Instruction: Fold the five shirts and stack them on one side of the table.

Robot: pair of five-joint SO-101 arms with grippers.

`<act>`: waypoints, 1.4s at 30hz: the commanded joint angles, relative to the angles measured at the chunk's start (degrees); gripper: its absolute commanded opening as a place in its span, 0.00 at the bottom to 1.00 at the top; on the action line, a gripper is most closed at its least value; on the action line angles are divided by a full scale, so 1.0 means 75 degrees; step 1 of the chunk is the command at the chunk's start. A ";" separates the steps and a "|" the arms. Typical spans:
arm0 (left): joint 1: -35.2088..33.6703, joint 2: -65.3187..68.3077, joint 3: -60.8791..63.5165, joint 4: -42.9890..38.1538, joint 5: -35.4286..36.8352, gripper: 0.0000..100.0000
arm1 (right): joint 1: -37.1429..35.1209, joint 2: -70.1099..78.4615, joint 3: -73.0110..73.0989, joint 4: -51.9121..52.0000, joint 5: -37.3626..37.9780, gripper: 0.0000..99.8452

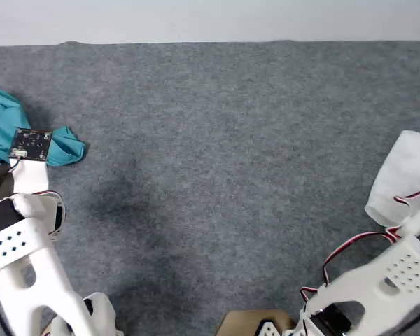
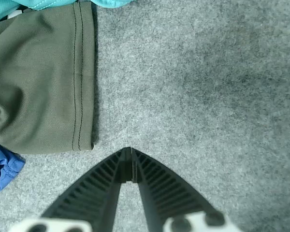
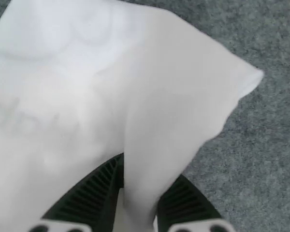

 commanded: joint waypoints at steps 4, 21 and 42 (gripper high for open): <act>-0.0023 -0.0188 -0.0111 -0.0070 -0.0070 0.00 | 0.0205 -0.0615 -0.0223 0.0123 0.0059 0.27; -0.0012 -0.0188 -0.0135 0.0141 -0.0070 0.00 | -0.0510 -0.1248 -0.0047 0.2538 0.0035 0.02; 0.0000 -0.0188 -0.0135 0.0129 -0.0082 0.00 | -0.0463 -0.0826 -0.0094 0.5187 -0.0985 0.01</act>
